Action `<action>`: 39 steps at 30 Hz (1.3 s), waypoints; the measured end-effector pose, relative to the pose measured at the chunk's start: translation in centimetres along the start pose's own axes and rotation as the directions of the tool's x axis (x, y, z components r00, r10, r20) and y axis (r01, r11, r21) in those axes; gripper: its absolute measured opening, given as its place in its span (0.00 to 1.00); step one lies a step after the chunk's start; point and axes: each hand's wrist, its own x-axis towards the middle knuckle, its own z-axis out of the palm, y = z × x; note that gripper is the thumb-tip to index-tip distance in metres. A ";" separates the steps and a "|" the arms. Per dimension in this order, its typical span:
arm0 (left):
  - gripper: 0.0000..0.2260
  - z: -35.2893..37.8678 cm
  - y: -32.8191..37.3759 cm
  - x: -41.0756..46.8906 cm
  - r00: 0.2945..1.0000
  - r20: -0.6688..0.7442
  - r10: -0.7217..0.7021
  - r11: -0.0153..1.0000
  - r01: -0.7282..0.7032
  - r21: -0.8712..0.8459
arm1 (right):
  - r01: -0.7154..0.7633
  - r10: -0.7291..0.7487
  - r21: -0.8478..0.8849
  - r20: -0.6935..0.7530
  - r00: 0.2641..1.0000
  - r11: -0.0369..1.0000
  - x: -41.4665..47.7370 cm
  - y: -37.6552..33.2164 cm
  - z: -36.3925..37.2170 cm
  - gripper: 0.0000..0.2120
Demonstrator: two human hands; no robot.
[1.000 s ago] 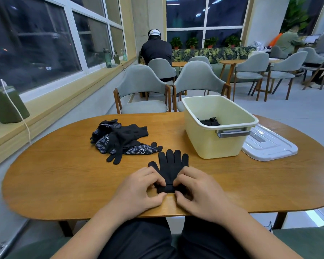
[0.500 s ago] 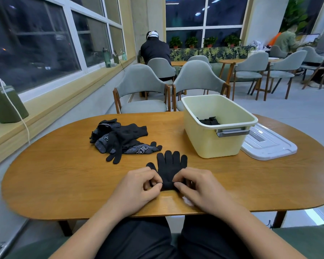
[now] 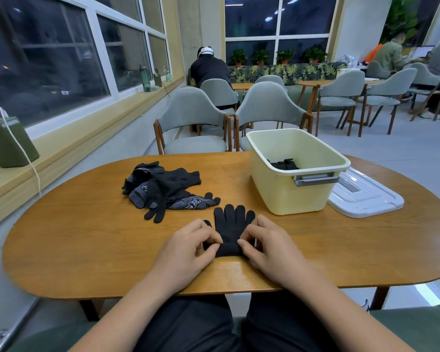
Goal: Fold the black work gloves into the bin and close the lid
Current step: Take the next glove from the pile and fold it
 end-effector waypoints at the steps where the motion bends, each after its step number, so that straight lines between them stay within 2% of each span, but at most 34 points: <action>1: 0.05 0.0 0.0 0.0 1.000 0.000 0.021 1.000 -0.021 0.008 | 0.045 -0.045 -0.018 -0.012 0.999 0.999 -0.1 -0.1 0.0 0.02; 4: 0.06 0.2 0.0 -0.3 0.997 0.002 0.077 0.996 -0.077 0.033 | 0.194 -0.198 -0.116 -0.021 0.980 0.974 -0.7 -0.4 -0.1 0.06; 7: 0.06 0.4 0.0 -0.4 0.994 0.007 0.108 0.994 -0.108 0.025 | 0.248 -0.253 -0.191 -0.007 0.967 0.950 -1.1 -0.6 -0.1 0.08; 13: 0.10 0.3 -0.2 -0.4 0.995 0.047 0.093 0.996 -0.094 0.014 | 0.222 -0.214 -0.136 0.075 0.974 0.965 -1.3 -0.9 -0.1 0.11; 25: 0.07 -0.1 0.1 -0.3 0.997 0.071 0.042 0.999 -0.040 -0.034 | 0.178 -0.179 0.020 0.089 0.980 0.984 -0.9 -0.5 -0.7 0.09; 30: 0.06 -0.1 0.4 -0.2 0.996 0.086 0.036 0.999 -0.037 0.010 | 0.179 -0.178 -0.004 0.071 0.981 0.984 -0.8 -0.5 -0.6 0.07; 35: 0.02 0.2 -0.1 0.2 0.998 0.064 -0.011 1.000 0.010 0.014 | 0.148 -0.147 -0.019 0.044 0.988 0.989 -0.4 -0.1 -0.2 0.10; 39: 0.05 0.6 -0.6 0.5 0.998 0.012 -0.062 0.998 0.062 0.002 | 0.111 -0.112 0.038 0.030 0.993 0.993 0.0 0.3 0.1 0.10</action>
